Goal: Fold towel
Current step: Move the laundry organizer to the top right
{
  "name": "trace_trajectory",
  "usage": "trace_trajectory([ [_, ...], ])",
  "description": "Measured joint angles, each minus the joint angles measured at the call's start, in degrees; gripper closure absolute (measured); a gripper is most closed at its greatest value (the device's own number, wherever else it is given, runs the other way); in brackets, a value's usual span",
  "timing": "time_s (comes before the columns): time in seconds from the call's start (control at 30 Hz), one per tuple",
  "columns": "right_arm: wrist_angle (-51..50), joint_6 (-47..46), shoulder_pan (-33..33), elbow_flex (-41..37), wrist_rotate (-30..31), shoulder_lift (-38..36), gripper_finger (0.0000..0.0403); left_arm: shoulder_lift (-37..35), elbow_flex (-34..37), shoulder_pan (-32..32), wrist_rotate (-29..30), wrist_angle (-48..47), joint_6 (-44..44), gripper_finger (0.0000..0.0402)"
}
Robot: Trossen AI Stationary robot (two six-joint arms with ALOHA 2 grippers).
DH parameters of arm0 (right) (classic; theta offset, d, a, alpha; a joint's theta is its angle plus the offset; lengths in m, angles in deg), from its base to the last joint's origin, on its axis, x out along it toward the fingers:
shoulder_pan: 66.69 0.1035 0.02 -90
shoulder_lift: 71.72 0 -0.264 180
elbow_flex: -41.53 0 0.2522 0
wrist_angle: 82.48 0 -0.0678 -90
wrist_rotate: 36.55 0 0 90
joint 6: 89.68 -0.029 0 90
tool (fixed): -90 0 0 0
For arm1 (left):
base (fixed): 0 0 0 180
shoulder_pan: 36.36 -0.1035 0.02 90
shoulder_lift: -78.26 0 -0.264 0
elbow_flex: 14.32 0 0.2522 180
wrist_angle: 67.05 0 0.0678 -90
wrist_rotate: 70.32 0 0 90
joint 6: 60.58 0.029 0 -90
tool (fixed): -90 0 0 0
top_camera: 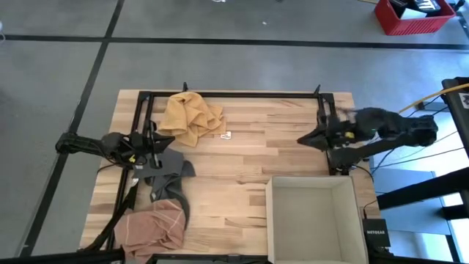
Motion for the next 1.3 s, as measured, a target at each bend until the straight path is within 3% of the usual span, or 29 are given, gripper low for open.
trace_trajectory([
  [0.17, -21.07, -7.53, 0.07, 10.49, -0.40, 11.19, 0.0397, 0.01, 0.00, 0.00, 0.00, -2.18, -3.92, 0.0389],
  [0.33, -29.76, -14.34, 4.46, 11.71, -2.68, 16.33, 0.0397, 0.01, 0.00, 0.00, 0.01, -3.19, -5.87, 0.0389],
  [0.53, -30.00, -22.07, 10.06, 11.73, -2.31, 19.99, 0.0386, 0.01, 0.02, 0.01, 0.01, -5.41, -7.71, 0.0389],
  [0.97, -39.43, -25.15, 16.34, 11.16, -1.56, 23.97, 0.0234, -0.01, 0.02, -0.02, 0.18, -5.18, -2.24, 0.0389],
  [1.13, -39.85, -20.56, 18.69, 9.42, -0.29, 26.15, 0.0228, -0.01, 0.02, -1.26, 0.86, -5.22, -2.16, 0.0389],
  [1.3, -39.63, -17.61, 19.11, 7.17, 5.30, 28.73, 0.0242, -0.01, 0.02, -3.17, 0.93, -5.24, -3.37, 0.0389],
])
